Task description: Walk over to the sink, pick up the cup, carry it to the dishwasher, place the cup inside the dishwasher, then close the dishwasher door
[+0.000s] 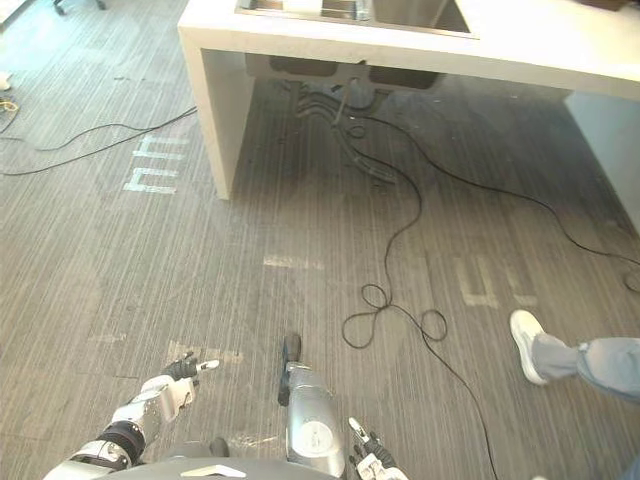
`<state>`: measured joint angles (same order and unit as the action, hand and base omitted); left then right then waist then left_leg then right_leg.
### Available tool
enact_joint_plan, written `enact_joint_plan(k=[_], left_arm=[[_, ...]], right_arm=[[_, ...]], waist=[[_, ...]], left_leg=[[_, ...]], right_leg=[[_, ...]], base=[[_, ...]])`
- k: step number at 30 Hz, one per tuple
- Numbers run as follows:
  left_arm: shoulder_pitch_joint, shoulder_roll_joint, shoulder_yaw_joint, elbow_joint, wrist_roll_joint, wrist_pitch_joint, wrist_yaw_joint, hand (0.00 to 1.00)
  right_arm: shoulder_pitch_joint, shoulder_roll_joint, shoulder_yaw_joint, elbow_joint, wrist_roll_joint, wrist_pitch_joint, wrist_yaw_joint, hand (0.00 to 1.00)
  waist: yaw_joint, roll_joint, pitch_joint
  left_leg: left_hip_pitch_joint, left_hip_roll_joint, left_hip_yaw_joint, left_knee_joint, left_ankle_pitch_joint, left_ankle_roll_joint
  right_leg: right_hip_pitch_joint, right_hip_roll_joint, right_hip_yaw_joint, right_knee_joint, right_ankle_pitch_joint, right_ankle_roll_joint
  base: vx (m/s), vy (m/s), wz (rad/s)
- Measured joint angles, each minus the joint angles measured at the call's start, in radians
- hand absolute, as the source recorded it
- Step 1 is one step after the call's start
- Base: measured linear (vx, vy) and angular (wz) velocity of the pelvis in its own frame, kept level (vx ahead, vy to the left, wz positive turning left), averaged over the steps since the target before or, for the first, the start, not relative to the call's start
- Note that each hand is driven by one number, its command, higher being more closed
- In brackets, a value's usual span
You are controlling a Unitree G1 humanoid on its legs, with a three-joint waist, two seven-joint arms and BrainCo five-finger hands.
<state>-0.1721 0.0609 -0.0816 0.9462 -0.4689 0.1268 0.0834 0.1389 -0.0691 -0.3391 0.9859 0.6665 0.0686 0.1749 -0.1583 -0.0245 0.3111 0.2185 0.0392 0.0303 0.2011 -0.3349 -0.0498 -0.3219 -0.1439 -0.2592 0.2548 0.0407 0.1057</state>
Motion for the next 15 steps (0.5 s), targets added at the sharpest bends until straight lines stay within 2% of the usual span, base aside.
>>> enact_joint_plan(k=[1, 2, 3, 4, 5, 6, 7, 8, 9, 10, 11, 12, 13, 14, 15], left_arm=[[0.008, -0.003, 0.000, -0.004, 0.001, 0.004, 0.001, 0.00], [0.020, -0.002, 0.001, -0.017, 0.004, 0.014, 0.004, 0.00], [0.029, -0.002, 0.002, -0.014, 0.015, 0.023, 0.004, 0.00], [0.031, -0.004, 0.003, -0.013, 0.027, 0.028, 0.004, 0.00], [0.036, -0.009, 0.004, -0.009, 0.053, 0.033, 0.004, 0.00], [0.038, -0.013, 0.006, -0.002, 0.066, 0.033, 0.004, 0.00], [0.048, -0.027, 0.021, 0.016, 0.087, 0.032, 0.003, 0.00], [0.071, -0.048, 0.047, 0.017, 0.111, 0.022, 0.002, 0.00], [0.089, -0.053, 0.048, 0.019, 0.124, 0.017, 0.002, 0.00], [0.123, -0.058, 0.052, 0.027, 0.155, 0.001, 0.006, 0.00], [0.141, -0.061, 0.066, 0.016, 0.202, -0.045, 0.012, 0.00], [0.144, -0.061, 0.078, 0.011, 0.223, -0.060, 0.016, 0.00], [0.143, -0.056, 0.085, 0.005, 0.249, -0.079, 0.019, 0.00], [0.146, -0.053, 0.084, -0.012, 0.262, -0.098, 0.018, 0.00], [0.149, -0.051, 0.084, -0.032, 0.266, -0.104, 0.017, 0.00]], right_arm=[[0.000, 0.001, 0.000, -0.011, 0.005, 0.001, -0.001, 0.00], [0.000, 0.004, 0.000, -0.035, 0.017, 0.003, -0.003, 0.00], [0.000, 0.016, -0.012, -0.038, 0.033, 0.002, -0.004, 0.00], [0.001, 0.021, -0.023, -0.038, 0.037, 0.003, -0.005, 0.00], [0.006, 0.020, -0.029, -0.038, 0.045, 0.006, -0.012, 0.00], [0.011, 0.020, -0.030, -0.038, 0.050, 0.008, -0.014, 0.00], [0.022, 0.020, -0.046, -0.036, 0.055, 0.019, -0.017, 0.00], [0.039, 0.021, -0.071, -0.033, 0.074, 0.023, -0.014, 0.00], [0.049, 0.019, -0.078, -0.032, 0.078, 0.020, -0.010, 0.00], [0.065, 0.016, -0.076, -0.025, 0.082, 0.008, -0.007, 0.00], [0.077, 0.013, -0.074, -0.024, 0.086, -0.011, -0.002, 0.00], [0.076, 0.013, -0.071, -0.023, 0.095, -0.019, -0.002, 0.00], [0.073, 0.012, -0.066, -0.025, 0.121, -0.027, -0.002, 0.00], [0.065, 0.011, -0.064, -0.028, 0.145, -0.031, 0.001, 0.00], [0.056, 0.009, -0.060, -0.028, 0.157, -0.031, 0.002, 0.00]], waist=[[0.000, 0.012, -0.001], [0.001, 0.047, -0.008], [0.003, 0.055, -0.011], [0.004, 0.063, -0.016], [0.003, 0.066, -0.016], [0.005, 0.065, -0.017], [0.005, 0.065, -0.019], [0.006, 0.080, -0.027], [0.008, 0.089, -0.032], [0.019, 0.106, -0.039], [0.023, 0.115, -0.042], [0.025, 0.115, -0.042], [0.034, 0.109, -0.039], [0.050, 0.091, -0.033], [0.064, 0.086, -0.034]], left_leg=[[0.002, 0.016, 0.002, 0.007, -0.019, 0.010], [0.010, 0.048, 0.000, 0.027, -0.052, 0.009], [0.014, 0.073, -0.007, 0.059, -0.084, 0.000], [0.015, 0.083, -0.010, 0.075, -0.096, -0.004], [0.017, 0.102, -0.033, 0.115, -0.108, -0.008], [0.005, 0.110, -0.042, 0.158, -0.092, -0.028], [-0.051, 0.121, -0.063, 0.310, -0.062, -0.039], [-0.132, 0.147, -0.083, 0.494, -0.001, -0.115], [-0.177, 0.157, -0.104, 0.590, 0.055, -0.151], [-0.249, 0.171, -0.139, 0.746, 0.197, -0.168], [-0.328, 0.173, -0.141, 0.881, 0.231, -0.153], [-0.372, 0.166, -0.128, 0.943, 0.212, -0.139], [-0.446, 0.140, -0.089, 1.004, 0.166, -0.109], [-0.488, 0.118, -0.041, 0.983, 0.129, -0.081], [-0.508, 0.106, -0.004, 0.922, 0.107, -0.060]], right_leg=[[-0.014, 0.010, -0.003, 0.038, -0.011, -0.017], [-0.035, 0.031, -0.005, 0.117, -0.045, -0.071], [-0.056, 0.044, -0.006, 0.200, -0.082, -0.118], [-0.064, 0.047, -0.013, 0.241, -0.109, -0.135], [-0.070, 0.048, -0.033, 0.307, -0.165, -0.152], [-0.067, 0.049, -0.039, 0.330, -0.186, -0.164], [-0.049, 0.058, -0.052, 0.352, -0.219, -0.177], [-0.016, 0.080, -0.060, 0.337, -0.241, -0.182], [0.005, 0.097, -0.066, 0.323, -0.248, -0.185], [0.060, 0.138, -0.070, 0.276, -0.256, -0.191], [0.117, 0.170, -0.071, 0.216, -0.256, -0.192], [0.147, 0.183, -0.068, 0.187, -0.256, -0.192], [0.202, 0.200, -0.044, 0.140, -0.256, -0.193], [0.242, 0.209, -0.013, 0.107, -0.255, -0.193], [0.265, 0.209, 0.010, 0.089, -0.254, -0.193]], base=[[0.33, -0.211, 0.14], [0.39, -0.273, 0.08], [0.33, -0.233, 0.10], [0.38, -0.278, 0.16], [0.18, -0.127, 0.16], [0.32, -0.272, 0.21], [0.24, -0.217, 0.17], [0.29, -0.241, 0.10], [0.30, -0.150, -0.09], [0.34, -0.102, -0.13], [0.34, -0.091, -0.10], [0.34, -0.075, -0.03], [0.32, -0.079, -0.19], [0.31, -0.072, -0.43], [0.29, -0.035, -0.84]])
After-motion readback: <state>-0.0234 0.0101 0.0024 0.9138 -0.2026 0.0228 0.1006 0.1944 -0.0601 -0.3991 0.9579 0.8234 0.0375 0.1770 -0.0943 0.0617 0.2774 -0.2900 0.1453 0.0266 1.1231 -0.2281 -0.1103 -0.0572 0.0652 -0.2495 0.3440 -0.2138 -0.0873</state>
